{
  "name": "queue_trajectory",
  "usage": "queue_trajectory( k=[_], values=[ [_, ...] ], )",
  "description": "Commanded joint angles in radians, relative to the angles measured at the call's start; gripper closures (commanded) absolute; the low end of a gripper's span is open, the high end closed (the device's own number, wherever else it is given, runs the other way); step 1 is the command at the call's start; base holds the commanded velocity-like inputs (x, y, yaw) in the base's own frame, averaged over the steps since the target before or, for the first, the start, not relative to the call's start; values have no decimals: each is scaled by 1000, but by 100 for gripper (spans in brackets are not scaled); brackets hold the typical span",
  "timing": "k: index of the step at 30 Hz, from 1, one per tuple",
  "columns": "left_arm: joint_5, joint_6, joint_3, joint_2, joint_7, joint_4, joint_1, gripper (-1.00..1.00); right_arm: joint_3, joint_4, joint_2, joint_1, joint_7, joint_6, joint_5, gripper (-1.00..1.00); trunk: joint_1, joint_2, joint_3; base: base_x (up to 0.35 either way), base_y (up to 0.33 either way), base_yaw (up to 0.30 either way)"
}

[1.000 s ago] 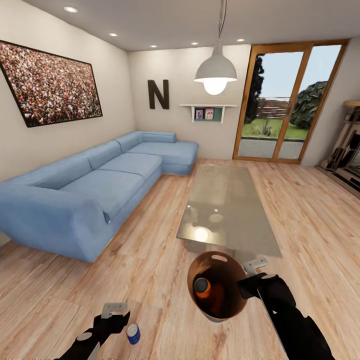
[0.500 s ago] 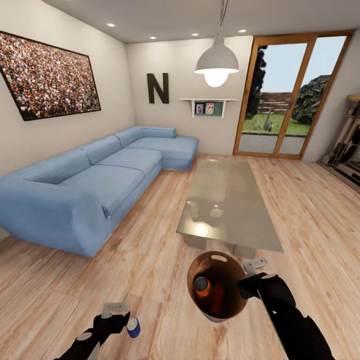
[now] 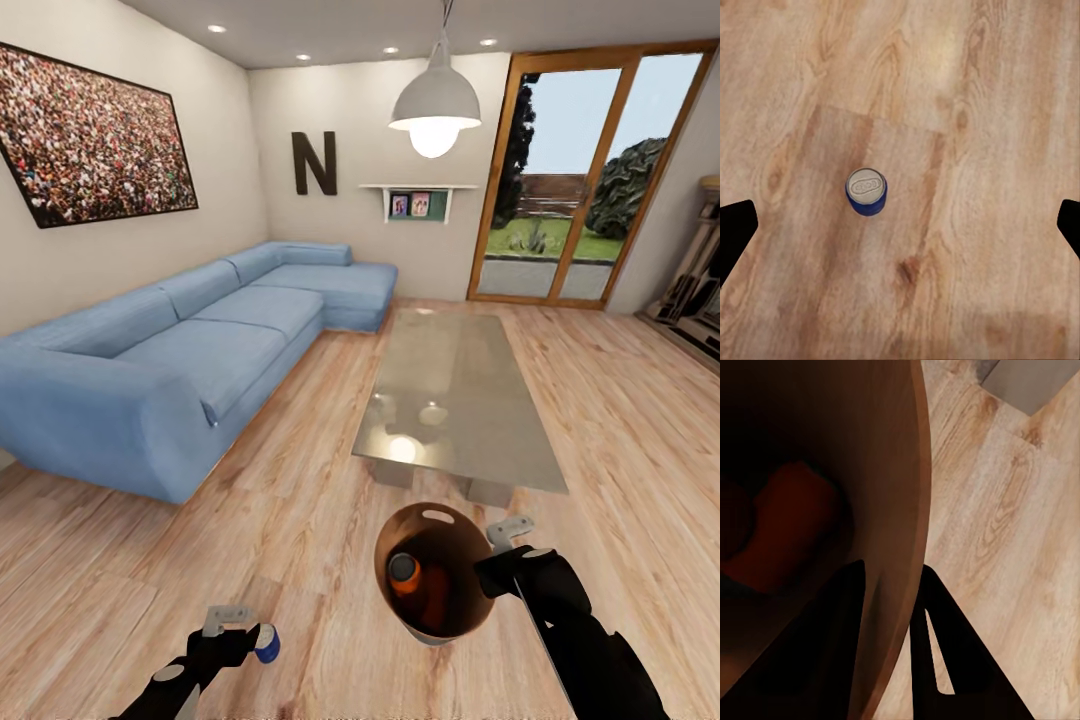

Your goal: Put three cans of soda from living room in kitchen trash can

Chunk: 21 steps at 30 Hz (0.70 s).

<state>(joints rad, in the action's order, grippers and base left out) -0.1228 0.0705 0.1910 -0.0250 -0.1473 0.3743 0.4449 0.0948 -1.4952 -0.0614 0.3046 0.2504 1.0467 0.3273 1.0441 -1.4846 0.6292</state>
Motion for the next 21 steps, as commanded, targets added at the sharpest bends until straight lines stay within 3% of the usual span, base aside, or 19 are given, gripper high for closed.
queue_trajectory(
  k=[1,21],
  values=[
    [0,0,0,0,0,0,0,-100,0,0,0,1,1,0,-8,100,4,-7,5,0,0,-60],
    [0,0,-1,-1,0,0,0,-100,0,0,0,1,1,0,-8,100,81,-147,100,0,0,-55]
  ],
)
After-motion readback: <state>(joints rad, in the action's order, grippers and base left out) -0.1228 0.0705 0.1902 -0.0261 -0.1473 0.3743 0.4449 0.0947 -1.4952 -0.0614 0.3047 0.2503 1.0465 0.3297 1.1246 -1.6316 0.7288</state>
